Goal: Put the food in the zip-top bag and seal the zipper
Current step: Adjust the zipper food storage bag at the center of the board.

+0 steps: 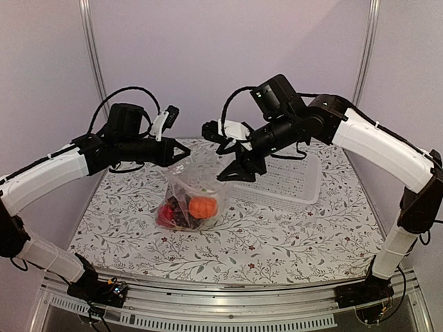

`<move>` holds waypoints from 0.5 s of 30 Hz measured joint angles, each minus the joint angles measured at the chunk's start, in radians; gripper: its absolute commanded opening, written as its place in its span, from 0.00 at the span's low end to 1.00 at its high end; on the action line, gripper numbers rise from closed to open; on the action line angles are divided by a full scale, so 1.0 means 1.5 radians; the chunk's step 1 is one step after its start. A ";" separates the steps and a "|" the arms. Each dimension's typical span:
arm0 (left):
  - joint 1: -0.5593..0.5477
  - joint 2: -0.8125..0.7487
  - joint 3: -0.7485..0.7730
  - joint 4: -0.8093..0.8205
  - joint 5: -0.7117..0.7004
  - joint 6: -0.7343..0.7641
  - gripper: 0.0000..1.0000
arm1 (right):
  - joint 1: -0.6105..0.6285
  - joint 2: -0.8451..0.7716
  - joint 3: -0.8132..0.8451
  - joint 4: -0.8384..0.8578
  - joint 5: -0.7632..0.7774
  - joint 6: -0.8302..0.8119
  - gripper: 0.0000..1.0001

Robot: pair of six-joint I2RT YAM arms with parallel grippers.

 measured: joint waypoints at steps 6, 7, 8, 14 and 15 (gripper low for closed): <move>-0.001 0.000 0.000 0.000 0.001 0.010 0.00 | -0.015 -0.014 -0.043 0.002 0.001 0.007 0.72; -0.001 0.000 0.000 0.000 0.001 0.012 0.00 | -0.016 -0.014 -0.045 0.002 0.002 0.006 0.72; -0.001 0.000 0.000 0.000 0.001 0.014 0.00 | -0.016 -0.014 -0.045 0.002 0.002 0.004 0.72; -0.003 0.000 0.000 0.000 0.008 0.017 0.00 | -0.002 -0.013 -0.043 -0.013 0.009 -0.036 0.69; -0.003 0.000 0.000 0.000 0.010 0.017 0.00 | 0.003 -0.011 -0.040 -0.017 0.015 -0.043 0.69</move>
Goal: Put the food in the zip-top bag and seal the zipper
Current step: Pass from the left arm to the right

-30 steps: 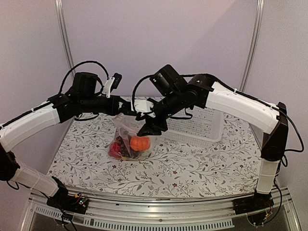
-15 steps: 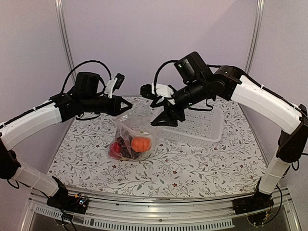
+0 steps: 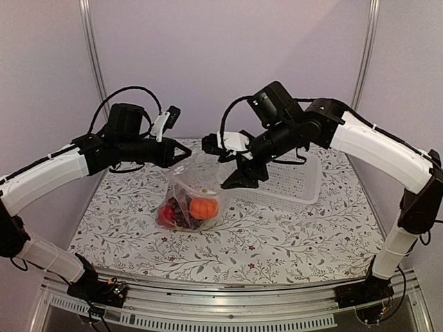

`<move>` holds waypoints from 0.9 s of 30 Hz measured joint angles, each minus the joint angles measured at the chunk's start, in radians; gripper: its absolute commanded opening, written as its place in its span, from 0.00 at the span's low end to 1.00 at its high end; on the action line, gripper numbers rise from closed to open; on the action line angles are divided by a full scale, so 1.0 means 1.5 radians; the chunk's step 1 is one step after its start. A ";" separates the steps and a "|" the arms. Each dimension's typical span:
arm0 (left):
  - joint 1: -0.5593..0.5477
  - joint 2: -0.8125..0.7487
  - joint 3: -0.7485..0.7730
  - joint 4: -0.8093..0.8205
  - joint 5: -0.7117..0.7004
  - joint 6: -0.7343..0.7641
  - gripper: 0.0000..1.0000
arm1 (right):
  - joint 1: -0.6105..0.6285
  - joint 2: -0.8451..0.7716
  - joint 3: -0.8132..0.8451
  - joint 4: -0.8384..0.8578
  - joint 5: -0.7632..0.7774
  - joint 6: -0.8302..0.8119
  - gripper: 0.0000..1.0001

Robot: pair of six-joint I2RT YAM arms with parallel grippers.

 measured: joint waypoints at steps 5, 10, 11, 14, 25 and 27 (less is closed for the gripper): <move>-0.001 0.000 0.000 0.000 0.004 0.001 0.00 | 0.042 0.039 0.037 -0.007 0.027 -0.026 0.69; -0.001 -0.001 0.000 0.000 0.007 0.002 0.00 | 0.060 0.104 0.099 -0.008 0.034 -0.023 0.69; -0.001 -0.001 0.000 0.000 0.007 0.002 0.00 | 0.063 0.117 0.111 -0.008 0.035 -0.022 0.68; -0.001 -0.004 -0.002 0.000 0.008 0.002 0.00 | 0.069 0.147 0.128 -0.005 0.041 -0.019 0.66; -0.001 -0.032 -0.011 0.000 0.003 0.020 0.00 | 0.077 0.166 0.120 0.001 0.043 -0.018 0.68; -0.001 -0.032 -0.011 0.000 0.003 0.027 0.00 | 0.067 0.145 0.106 0.002 0.033 -0.018 0.68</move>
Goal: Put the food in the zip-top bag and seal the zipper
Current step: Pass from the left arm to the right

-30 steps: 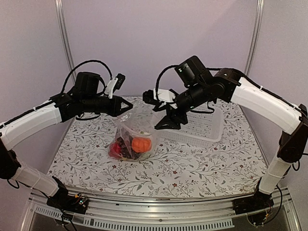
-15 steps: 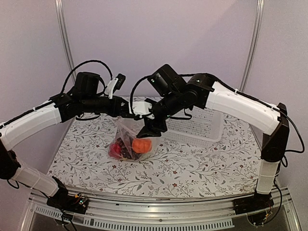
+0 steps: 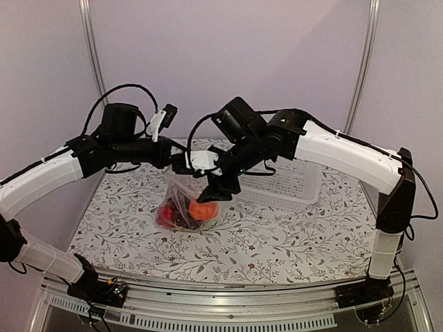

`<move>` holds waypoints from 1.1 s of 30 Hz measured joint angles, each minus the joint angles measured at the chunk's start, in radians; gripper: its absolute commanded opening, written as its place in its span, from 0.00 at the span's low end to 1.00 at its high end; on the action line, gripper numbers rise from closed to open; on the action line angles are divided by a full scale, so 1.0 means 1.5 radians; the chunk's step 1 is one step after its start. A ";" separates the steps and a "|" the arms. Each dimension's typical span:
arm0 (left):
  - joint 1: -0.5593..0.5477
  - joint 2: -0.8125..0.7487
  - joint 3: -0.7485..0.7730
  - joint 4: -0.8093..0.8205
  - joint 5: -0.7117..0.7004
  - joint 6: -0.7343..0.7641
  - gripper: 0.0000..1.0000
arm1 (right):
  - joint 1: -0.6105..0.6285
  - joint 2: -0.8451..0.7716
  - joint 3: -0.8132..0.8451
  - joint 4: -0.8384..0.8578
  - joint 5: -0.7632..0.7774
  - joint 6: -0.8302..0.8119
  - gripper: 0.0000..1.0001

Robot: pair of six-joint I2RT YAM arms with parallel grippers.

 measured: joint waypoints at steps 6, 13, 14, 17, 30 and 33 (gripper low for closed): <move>0.000 0.000 0.000 0.000 0.003 0.019 0.00 | -0.082 -0.101 -0.080 0.021 -0.074 0.010 0.99; 0.000 0.001 -0.007 0.001 0.029 0.046 0.00 | -0.219 -0.211 -0.229 0.081 -0.188 0.021 0.99; 0.000 0.003 -0.007 0.001 0.033 0.051 0.00 | -0.238 -0.217 -0.244 0.088 -0.212 0.021 0.99; 0.000 0.008 -0.007 0.000 0.047 0.065 0.00 | -0.273 -0.225 -0.278 0.104 -0.258 0.019 0.99; -0.001 0.012 -0.007 0.000 0.075 0.097 0.00 | -0.284 -0.209 -0.369 0.186 -0.304 -0.006 0.58; -0.001 0.012 -0.007 -0.001 0.075 0.097 0.00 | -0.281 -0.198 -0.369 0.196 -0.305 -0.002 0.54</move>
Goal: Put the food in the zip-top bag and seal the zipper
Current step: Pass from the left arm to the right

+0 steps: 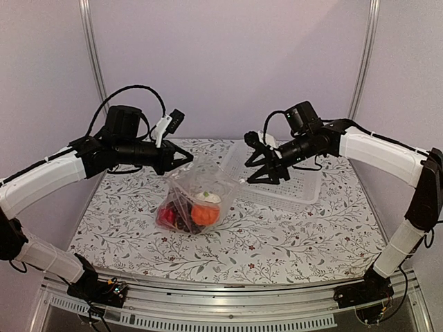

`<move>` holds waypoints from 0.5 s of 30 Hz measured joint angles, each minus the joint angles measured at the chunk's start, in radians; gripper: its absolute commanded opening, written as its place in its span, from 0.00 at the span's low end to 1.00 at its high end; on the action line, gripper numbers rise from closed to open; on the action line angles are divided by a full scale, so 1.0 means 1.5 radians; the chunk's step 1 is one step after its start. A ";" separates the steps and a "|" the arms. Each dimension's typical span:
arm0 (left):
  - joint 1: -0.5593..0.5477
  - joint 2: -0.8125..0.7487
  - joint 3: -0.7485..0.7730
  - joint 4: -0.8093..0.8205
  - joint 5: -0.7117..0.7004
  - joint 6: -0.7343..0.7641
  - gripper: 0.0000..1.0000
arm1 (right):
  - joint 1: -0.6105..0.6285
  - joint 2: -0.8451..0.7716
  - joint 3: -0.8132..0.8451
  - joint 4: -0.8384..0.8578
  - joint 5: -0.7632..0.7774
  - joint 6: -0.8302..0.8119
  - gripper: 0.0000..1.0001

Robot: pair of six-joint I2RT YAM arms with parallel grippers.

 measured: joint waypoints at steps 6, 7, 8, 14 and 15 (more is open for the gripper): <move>0.000 0.000 0.000 0.000 -0.003 0.001 0.00 | 0.019 0.028 -0.001 -0.002 0.001 -0.008 0.66; 0.000 0.000 0.000 0.000 -0.004 0.001 0.00 | 0.024 0.029 -0.002 -0.003 0.001 -0.012 0.67; 0.000 0.000 0.000 0.000 -0.004 0.001 0.00 | 0.027 0.029 -0.003 -0.002 0.000 -0.014 0.65; 0.000 0.000 -0.001 0.000 -0.006 0.001 0.00 | 0.045 0.030 -0.007 0.004 -0.001 -0.015 0.38; 0.000 0.000 -0.001 0.000 -0.006 0.001 0.00 | 0.047 0.032 -0.006 0.004 -0.001 -0.011 0.30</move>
